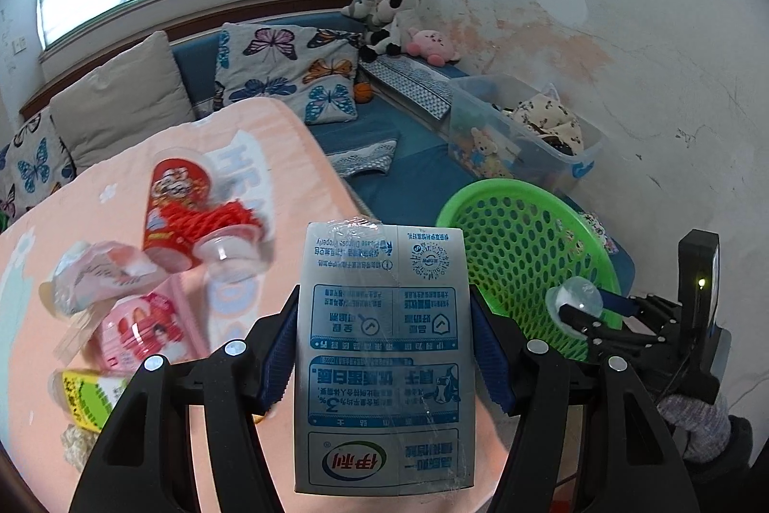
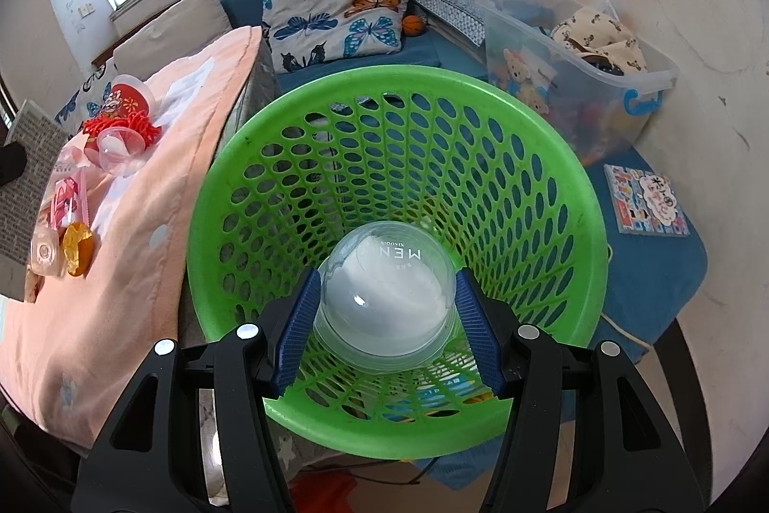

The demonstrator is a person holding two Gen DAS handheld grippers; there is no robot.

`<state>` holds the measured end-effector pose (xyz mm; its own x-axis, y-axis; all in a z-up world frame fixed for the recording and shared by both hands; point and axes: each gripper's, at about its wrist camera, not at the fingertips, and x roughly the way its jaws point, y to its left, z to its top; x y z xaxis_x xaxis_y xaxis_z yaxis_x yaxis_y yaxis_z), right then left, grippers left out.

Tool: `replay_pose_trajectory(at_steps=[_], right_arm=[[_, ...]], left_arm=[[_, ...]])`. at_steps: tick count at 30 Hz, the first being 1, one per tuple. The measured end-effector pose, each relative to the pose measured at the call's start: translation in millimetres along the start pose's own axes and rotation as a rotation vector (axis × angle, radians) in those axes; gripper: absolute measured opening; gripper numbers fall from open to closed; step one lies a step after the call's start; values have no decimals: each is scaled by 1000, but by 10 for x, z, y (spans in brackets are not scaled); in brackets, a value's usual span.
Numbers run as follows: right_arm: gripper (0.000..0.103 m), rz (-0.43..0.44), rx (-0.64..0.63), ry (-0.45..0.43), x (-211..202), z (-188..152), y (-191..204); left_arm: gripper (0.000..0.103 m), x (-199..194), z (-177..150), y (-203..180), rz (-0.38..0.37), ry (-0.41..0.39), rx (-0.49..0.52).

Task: Collect trash
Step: 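Carry the lid over the green basket and open the right gripper while the left holds the carton, then lower the milk carton into the green basket and open the left gripper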

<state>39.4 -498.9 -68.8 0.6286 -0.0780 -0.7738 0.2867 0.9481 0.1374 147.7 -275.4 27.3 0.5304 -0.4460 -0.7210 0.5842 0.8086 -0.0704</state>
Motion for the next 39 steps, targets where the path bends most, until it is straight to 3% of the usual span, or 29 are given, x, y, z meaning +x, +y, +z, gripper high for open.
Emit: replay_pose_trajectory(at_steps=[17, 39], right_arm=[[67, 29, 21, -28, -147, -32, -117], [70, -33, 61, -93, -547, -235, -377]], left_arm=[[63, 374, 212, -506, -49, 18, 62], [64, 877, 298, -1054, -156, 40, 73]])
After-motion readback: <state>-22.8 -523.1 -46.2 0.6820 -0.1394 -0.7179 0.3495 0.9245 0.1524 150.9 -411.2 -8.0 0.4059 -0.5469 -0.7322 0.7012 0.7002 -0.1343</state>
